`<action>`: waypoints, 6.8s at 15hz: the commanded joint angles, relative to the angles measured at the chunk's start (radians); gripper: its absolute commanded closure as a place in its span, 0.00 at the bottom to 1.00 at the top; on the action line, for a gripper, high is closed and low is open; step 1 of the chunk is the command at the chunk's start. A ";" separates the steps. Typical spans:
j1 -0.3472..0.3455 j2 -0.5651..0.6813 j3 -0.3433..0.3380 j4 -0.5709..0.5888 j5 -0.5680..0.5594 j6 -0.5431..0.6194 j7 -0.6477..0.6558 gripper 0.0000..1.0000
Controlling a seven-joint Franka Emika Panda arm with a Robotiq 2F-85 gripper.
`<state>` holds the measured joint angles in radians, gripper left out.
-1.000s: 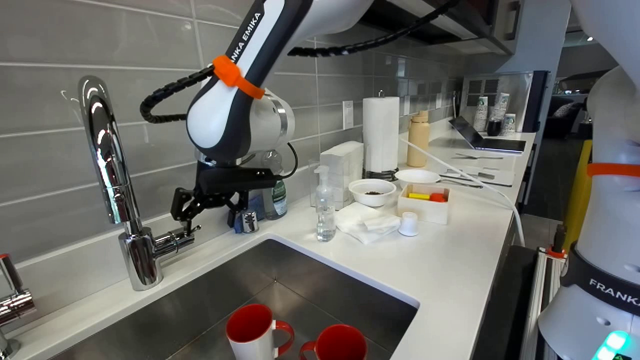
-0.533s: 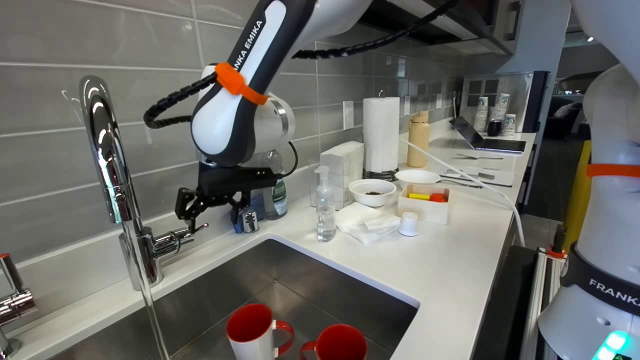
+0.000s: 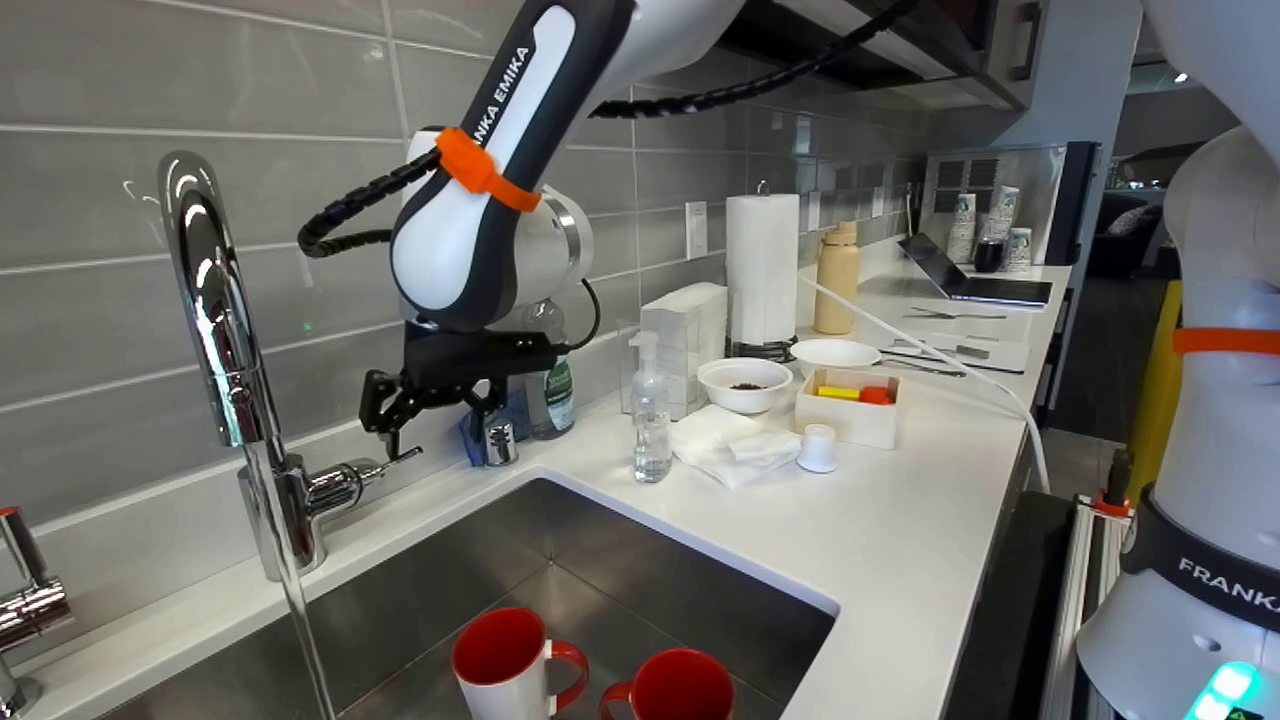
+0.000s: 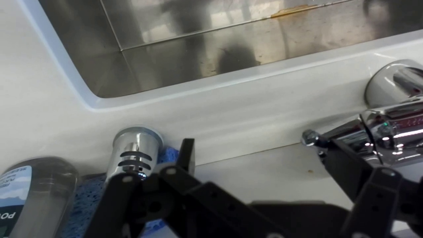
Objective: Open and close the water to the faucet then pick up the small white cup and put it into the wooden box
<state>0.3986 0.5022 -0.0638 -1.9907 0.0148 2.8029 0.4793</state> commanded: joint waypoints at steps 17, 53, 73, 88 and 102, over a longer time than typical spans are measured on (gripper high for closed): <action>-0.010 0.042 -0.029 0.017 -0.005 -0.026 0.072 0.00; -0.349 -0.772 0.098 -0.389 -0.153 -0.605 0.279 0.00; -0.679 -0.664 0.034 -0.784 -0.317 -0.185 0.409 0.00; -0.637 -0.497 -0.044 -0.778 -0.482 -0.111 0.530 0.25; -0.599 -0.592 -0.078 -0.756 -0.409 -0.171 0.484 0.92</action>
<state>-0.2089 -0.0106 -0.1222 -2.7480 -0.4288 2.6807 0.9934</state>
